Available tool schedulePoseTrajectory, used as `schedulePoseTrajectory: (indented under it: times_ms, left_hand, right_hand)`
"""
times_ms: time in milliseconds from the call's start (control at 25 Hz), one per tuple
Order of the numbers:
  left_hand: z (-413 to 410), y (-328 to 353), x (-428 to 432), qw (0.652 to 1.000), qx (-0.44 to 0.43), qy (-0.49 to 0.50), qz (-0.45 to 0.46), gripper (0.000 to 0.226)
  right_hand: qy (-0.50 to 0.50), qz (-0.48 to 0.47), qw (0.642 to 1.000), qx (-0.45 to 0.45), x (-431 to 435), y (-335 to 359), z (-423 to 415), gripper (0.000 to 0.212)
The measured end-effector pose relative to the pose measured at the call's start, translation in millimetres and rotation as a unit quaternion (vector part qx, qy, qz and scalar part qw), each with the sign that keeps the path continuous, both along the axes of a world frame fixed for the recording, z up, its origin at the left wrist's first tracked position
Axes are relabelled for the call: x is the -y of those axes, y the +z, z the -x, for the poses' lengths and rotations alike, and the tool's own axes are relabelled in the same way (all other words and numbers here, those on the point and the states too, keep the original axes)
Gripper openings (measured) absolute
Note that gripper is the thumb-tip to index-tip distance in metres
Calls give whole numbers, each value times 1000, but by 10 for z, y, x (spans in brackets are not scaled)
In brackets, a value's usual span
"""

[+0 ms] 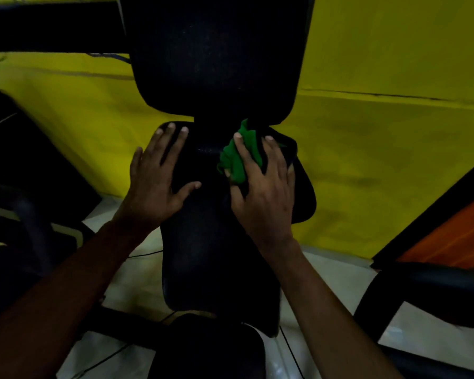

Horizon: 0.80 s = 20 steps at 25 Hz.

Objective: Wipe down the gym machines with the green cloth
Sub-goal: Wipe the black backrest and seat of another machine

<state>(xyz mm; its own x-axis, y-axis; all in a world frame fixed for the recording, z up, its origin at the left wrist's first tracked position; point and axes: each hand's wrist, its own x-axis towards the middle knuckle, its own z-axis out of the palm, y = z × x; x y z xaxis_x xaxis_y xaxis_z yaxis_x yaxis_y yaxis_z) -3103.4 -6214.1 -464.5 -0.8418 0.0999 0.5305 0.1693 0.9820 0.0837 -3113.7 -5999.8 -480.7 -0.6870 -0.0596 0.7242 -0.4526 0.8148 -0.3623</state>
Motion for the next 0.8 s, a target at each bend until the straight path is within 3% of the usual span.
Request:
schedulePoseTrajectory:
  times_ms: [240, 400, 800]
  left_hand:
    - [26, -101, -43, 996, -39, -34, -69, 88]
    - [30, -98, -16, 996, -38, -29, -70, 89]
    - [30, -134, -58, 996, -29, -29, -84, 89]
  right_hand:
    - [14, 148, 989, -6, 14, -4, 59, 60]
    - [-7, 290, 954, 77, -17, -534, -227, 69]
    - [22, 293, 938, 186, -207, -1303, -611, 76]
